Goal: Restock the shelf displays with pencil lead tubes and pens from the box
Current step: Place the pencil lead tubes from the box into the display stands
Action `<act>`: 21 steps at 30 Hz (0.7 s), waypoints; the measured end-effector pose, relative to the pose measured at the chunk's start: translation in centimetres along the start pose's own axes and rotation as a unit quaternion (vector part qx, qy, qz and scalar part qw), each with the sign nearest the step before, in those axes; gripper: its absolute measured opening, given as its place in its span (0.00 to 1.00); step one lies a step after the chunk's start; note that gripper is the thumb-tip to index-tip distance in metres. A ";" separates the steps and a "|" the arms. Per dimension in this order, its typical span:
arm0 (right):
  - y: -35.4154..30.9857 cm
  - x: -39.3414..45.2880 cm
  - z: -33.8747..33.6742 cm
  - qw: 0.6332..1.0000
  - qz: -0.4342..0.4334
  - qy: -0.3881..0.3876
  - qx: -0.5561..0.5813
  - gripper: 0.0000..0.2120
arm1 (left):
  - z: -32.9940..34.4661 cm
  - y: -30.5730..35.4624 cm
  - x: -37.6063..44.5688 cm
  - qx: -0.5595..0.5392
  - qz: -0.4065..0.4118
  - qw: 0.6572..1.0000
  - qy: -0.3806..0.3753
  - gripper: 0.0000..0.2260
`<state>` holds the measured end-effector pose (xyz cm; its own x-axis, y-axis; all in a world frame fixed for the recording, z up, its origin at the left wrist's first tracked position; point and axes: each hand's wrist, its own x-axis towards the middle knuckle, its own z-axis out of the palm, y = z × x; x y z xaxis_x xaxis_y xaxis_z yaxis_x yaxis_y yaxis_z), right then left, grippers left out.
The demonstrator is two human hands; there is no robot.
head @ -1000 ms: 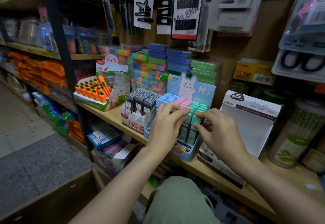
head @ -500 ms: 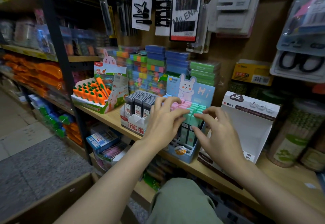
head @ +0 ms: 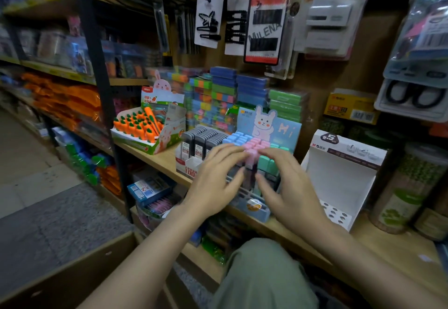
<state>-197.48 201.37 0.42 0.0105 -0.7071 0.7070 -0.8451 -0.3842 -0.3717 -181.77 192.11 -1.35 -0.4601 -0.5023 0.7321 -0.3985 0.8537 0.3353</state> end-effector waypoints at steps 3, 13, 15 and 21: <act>-3.5 0.9 3.6 0.996 0.007 -0.063 0.065 0.08 | -2.4 -2.3 -5.7 -0.044 -0.095 0.993 0.050 0.09; -10.4 -7.6 26.6 0.835 0.072 -0.546 0.008 0.09 | -6.6 -11.6 -33.4 -0.070 -0.684 0.724 0.060 0.05; -10.5 -10.7 30.0 0.812 0.132 -0.568 0.019 0.09 | -6.0 -12.3 -36.9 -0.083 -0.752 0.650 0.064 0.07; -9.7 -17.2 37.9 0.777 0.214 -0.592 0.018 0.07 | -3.8 -15.6 -40.9 -0.061 -0.819 0.570 0.029 0.04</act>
<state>-169.20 194.80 -30.92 0.2360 -0.8164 -0.5271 -0.8911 0.0346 -0.4526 -153.78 199.89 -34.28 0.4780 -0.6372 -0.6046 -0.1961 -0.7484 0.6336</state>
